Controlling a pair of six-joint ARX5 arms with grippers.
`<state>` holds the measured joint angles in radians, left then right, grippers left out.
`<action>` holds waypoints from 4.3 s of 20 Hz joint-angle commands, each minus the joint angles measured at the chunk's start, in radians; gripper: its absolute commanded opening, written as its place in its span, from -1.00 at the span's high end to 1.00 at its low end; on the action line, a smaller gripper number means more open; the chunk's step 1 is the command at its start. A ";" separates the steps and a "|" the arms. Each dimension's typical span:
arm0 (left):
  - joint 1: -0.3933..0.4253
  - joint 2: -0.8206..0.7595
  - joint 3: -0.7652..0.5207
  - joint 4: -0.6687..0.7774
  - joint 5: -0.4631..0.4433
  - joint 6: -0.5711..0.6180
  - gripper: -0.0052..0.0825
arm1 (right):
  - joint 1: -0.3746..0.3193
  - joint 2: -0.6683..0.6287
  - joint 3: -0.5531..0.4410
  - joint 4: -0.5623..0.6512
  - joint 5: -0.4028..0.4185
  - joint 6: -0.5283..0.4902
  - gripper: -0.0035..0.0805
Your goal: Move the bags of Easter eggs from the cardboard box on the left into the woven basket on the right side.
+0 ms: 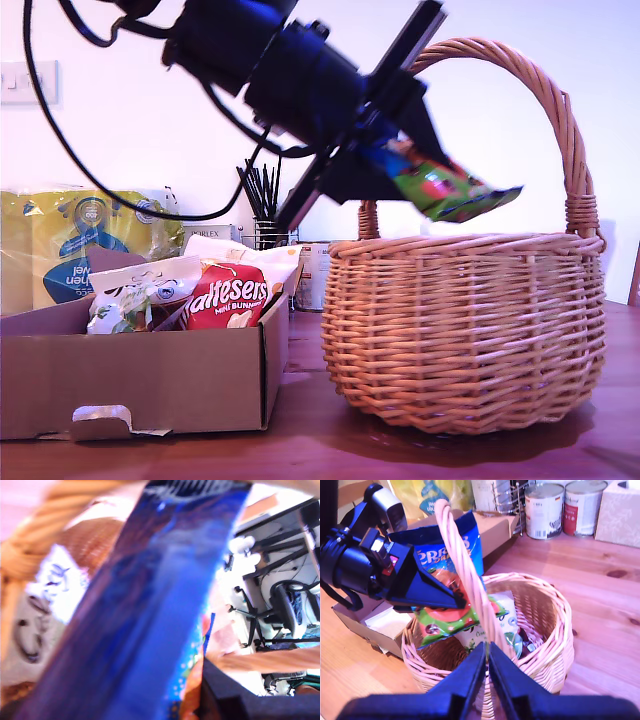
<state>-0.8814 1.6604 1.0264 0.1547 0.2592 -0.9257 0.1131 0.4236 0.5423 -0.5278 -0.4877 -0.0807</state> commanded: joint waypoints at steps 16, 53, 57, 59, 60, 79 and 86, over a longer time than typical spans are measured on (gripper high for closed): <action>-0.014 0.010 -0.009 0.040 0.085 0.053 0.82 | 0.005 -0.003 0.017 0.000 -0.005 -0.006 0.95; 0.637 -0.244 -0.009 -0.437 0.092 1.672 -0.29 | 0.005 -0.003 0.021 -0.003 -0.012 -0.006 0.95; 0.647 -0.169 -0.009 -0.416 0.088 1.795 -0.33 | 0.005 -0.003 0.021 -0.004 -0.012 -0.006 0.95; 0.653 -0.124 -0.008 -0.415 0.088 1.803 -0.33 | 0.005 -0.003 0.021 -0.004 -0.012 -0.006 0.95; 0.655 -0.100 -0.006 -0.416 0.087 1.811 -0.33 | 0.005 -0.003 0.021 -0.004 -0.012 -0.006 0.95; 0.656 0.179 0.231 -0.763 0.043 1.842 -0.33 | 0.005 -0.003 0.021 0.002 -0.012 -0.006 0.95; 0.636 0.177 0.274 -0.955 0.043 1.830 -0.29 | 0.005 -0.003 0.021 0.002 -0.013 -0.006 0.95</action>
<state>-0.2340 1.8111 1.2968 -0.7780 0.2996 0.9138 0.1131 0.4236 0.5442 -0.5335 -0.4923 -0.0803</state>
